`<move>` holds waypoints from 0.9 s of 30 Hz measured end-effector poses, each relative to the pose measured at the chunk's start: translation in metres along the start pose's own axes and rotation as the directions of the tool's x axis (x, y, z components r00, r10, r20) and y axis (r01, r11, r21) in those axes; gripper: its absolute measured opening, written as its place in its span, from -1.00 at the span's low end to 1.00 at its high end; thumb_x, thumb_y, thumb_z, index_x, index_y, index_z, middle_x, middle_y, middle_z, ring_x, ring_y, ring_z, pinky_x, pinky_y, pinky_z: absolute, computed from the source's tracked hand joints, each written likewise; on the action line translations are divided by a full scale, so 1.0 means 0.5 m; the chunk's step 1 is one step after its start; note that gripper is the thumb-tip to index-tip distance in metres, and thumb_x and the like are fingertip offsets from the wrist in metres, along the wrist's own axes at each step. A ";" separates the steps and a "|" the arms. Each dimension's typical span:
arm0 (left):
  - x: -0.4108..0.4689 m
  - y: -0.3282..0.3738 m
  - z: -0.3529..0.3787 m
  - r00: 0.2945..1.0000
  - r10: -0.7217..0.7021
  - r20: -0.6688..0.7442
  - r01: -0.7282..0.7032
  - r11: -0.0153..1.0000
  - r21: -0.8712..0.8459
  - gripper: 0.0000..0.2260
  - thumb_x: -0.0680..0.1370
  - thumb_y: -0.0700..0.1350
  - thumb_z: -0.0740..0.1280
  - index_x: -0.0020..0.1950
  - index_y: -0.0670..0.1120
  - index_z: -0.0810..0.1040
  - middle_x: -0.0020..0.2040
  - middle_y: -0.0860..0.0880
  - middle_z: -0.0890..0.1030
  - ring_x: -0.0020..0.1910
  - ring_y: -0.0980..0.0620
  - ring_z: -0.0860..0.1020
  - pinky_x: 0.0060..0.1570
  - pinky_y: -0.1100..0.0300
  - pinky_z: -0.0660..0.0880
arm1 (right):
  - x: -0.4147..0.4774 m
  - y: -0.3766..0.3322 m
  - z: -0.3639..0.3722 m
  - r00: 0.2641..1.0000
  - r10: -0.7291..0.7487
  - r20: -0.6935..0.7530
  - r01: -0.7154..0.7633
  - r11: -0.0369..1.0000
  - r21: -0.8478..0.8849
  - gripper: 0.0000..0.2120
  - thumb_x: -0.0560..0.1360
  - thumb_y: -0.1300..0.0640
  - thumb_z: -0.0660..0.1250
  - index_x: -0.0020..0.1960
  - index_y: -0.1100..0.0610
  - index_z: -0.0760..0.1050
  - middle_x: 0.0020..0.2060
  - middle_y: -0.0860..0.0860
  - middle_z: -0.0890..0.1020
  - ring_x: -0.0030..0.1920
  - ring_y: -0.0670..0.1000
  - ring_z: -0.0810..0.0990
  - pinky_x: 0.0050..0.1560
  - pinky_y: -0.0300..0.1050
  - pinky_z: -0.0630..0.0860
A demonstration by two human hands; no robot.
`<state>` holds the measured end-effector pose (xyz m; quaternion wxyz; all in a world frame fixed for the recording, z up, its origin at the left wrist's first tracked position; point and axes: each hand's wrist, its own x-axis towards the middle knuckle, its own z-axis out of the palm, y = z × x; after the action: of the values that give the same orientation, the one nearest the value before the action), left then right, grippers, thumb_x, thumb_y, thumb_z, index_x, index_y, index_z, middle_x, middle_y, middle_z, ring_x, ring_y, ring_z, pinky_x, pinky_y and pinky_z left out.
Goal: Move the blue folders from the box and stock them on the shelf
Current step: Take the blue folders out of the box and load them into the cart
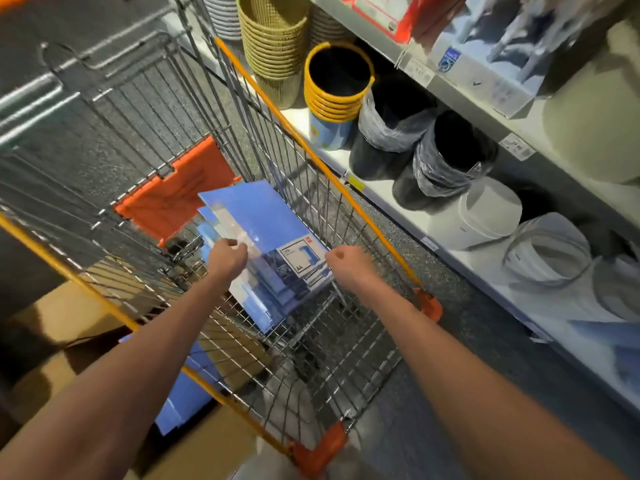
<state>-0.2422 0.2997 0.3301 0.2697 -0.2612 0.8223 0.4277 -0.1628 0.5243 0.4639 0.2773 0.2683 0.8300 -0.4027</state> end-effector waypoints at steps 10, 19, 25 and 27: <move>-0.476 -0.025 -0.076 0.891 0.442 -0.100 -0.442 0.896 0.023 -0.81 0.64 -0.07 0.28 0.25 -0.02 0.50 -0.02 -0.04 0.69 -0.18 -0.06 0.69 -0.29 0.04 0.59 | -0.273 0.030 0.048 0.924 -0.378 0.057 0.379 0.925 0.002 -0.65 0.63 0.08 0.20 -0.32 0.11 0.30 -0.37 0.10 0.44 -0.27 0.14 0.48 -0.29 -0.03 0.41; -0.785 -0.271 -0.111 0.875 0.302 -0.378 -0.389 0.904 -0.180 -0.81 0.69 -0.13 0.20 0.29 -0.07 0.48 -0.04 -0.03 0.70 -0.20 0.05 0.69 -0.32 0.35 0.50 | -0.508 0.076 0.197 0.811 -0.545 0.213 0.535 0.838 0.105 -0.77 0.65 0.06 0.19 0.05 0.17 0.56 0.00 0.15 0.65 0.02 0.20 0.62 0.03 0.18 0.56; -0.845 -0.463 -0.154 0.883 0.149 -0.446 -0.261 0.944 -0.200 -0.77 0.69 -0.09 0.22 0.33 -0.09 0.47 -0.04 -0.02 0.70 -0.24 0.07 0.68 -0.32 0.31 0.52 | -0.585 0.097 0.353 0.761 -0.548 0.348 0.589 0.808 -0.015 -0.69 0.61 0.14 0.15 -0.25 0.28 0.35 -0.34 0.18 0.41 -0.34 0.13 0.36 -0.33 -0.02 0.26; -0.842 -0.514 -0.171 0.897 0.078 -0.436 -0.207 0.944 -0.256 -0.76 0.68 -0.11 0.22 0.34 -0.12 0.46 -0.05 -0.05 0.69 -0.23 0.00 0.69 -0.28 0.22 0.52 | -0.592 0.096 0.401 0.768 -0.499 0.401 0.564 0.824 -0.056 -0.71 0.62 0.12 0.14 -0.26 0.20 0.32 -0.33 0.15 0.40 -0.31 0.08 0.38 -0.26 -0.03 0.25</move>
<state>0.2112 0.1831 0.5081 0.0120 -0.3227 0.8046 0.4983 0.1262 0.3205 0.5344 0.3247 -0.0842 0.8361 -0.4341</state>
